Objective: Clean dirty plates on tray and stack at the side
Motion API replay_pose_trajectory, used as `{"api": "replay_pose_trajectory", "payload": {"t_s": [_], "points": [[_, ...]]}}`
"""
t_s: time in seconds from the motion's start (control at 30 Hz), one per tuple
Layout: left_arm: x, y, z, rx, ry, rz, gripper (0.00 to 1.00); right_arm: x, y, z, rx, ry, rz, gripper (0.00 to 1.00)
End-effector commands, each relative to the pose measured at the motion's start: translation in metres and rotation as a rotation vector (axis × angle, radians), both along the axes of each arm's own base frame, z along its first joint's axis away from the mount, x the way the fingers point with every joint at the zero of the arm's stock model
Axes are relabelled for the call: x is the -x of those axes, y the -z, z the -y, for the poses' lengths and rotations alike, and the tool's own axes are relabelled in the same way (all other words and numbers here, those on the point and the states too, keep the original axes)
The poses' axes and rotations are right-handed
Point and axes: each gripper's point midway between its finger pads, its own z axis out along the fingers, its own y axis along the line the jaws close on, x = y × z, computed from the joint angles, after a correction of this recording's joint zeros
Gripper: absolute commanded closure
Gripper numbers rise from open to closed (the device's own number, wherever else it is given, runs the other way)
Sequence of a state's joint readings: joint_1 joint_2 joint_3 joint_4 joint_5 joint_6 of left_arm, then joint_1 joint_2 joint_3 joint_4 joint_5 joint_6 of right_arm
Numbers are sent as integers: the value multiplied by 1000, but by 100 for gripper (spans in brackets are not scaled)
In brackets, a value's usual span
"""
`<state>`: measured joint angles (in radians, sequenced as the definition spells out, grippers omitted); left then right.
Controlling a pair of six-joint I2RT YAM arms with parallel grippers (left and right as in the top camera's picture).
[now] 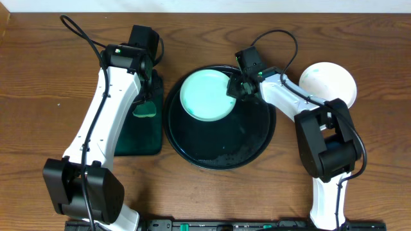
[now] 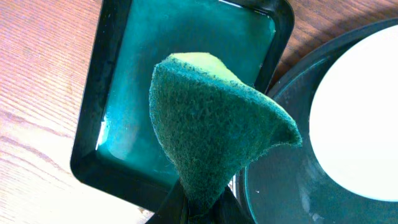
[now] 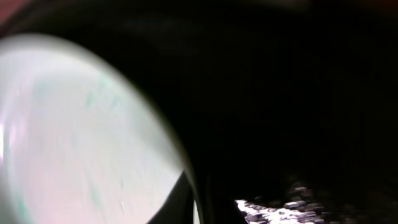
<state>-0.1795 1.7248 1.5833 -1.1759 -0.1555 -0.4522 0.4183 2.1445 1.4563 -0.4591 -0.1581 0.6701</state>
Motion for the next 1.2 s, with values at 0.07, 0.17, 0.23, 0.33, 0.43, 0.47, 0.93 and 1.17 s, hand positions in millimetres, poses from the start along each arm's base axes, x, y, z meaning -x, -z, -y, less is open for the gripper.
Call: {"api": "replay_pose_trajectory", "payload": {"t_s": [0.07, 0.17, 0.23, 0.33, 0.43, 0.47, 0.93, 1.17], "points": [[4, 4, -1, 4, -12, -20, 93, 11, 33, 5, 47, -42, -60, 99], [5, 4, 0, 8, -11, -25, 93, 7, 21, 6, 69, -87, -18, 99], [5, 4, 0, 12, -10, -27, 92, 4, 7, 12, 109, -100, 22, 99], [6, 4, 0, 13, -11, -28, 93, -1, -27, 24, 215, -120, 113, 99], [6, 4, 0, 13, -11, -28, 93, -3, -72, 36, 355, -146, 232, 99], [6, 4, 0, 13, -11, -28, 93, -3, -89, 39, 408, -155, 279, 99], [6, 4, 0, 13, -11, -28, 93, 18, -230, 58, 980, -163, 645, 99], [6, 4, 0, 13, -11, -28, 92, 31, -251, 46, 1168, -236, 692, 99]]}}
